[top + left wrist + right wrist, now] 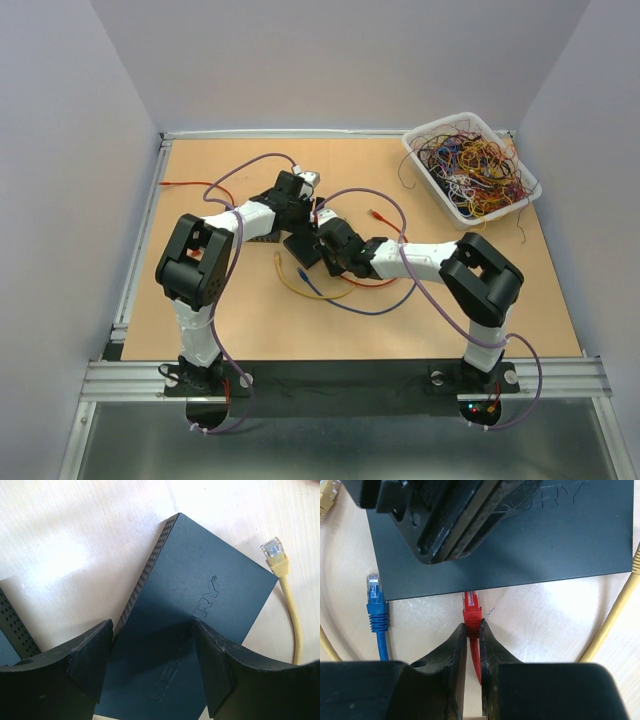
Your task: Insert the plug into the switch port
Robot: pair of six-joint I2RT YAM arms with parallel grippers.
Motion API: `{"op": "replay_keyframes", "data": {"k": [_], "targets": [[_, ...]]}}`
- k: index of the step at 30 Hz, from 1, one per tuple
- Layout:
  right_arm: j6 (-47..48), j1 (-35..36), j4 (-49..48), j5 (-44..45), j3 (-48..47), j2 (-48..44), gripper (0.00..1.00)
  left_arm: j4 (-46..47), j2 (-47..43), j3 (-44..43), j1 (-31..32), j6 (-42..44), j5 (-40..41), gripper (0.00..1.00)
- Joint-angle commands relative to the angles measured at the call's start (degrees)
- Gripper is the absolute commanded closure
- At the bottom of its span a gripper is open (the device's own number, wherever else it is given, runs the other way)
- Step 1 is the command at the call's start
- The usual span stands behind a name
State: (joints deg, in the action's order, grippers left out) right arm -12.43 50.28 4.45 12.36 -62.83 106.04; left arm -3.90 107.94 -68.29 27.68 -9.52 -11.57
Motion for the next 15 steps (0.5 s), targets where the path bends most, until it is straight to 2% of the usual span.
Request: {"op": "replay_keyframes", "data": {"k": [1, 8, 15], "targets": [[-1.3, -0.2, -8.0, 5.0, 0.0, 0.7, 1.00, -8.3, 2.6, 1.8, 3.9, -2.2, -6.9, 0.26], [-2.1, -0.2, -9.5, 8.1, 0.2, 0.3, 1.00, -7.3, 1.7, 4.0, 3.8, -3.4, -10.9, 0.26], [-0.7, -0.2, -17.2, 9.1, 1.9, -1.4, 0.99, -5.4, 0.2, 6.9, 3.9, -4.9, -16.5, 0.26]]}}
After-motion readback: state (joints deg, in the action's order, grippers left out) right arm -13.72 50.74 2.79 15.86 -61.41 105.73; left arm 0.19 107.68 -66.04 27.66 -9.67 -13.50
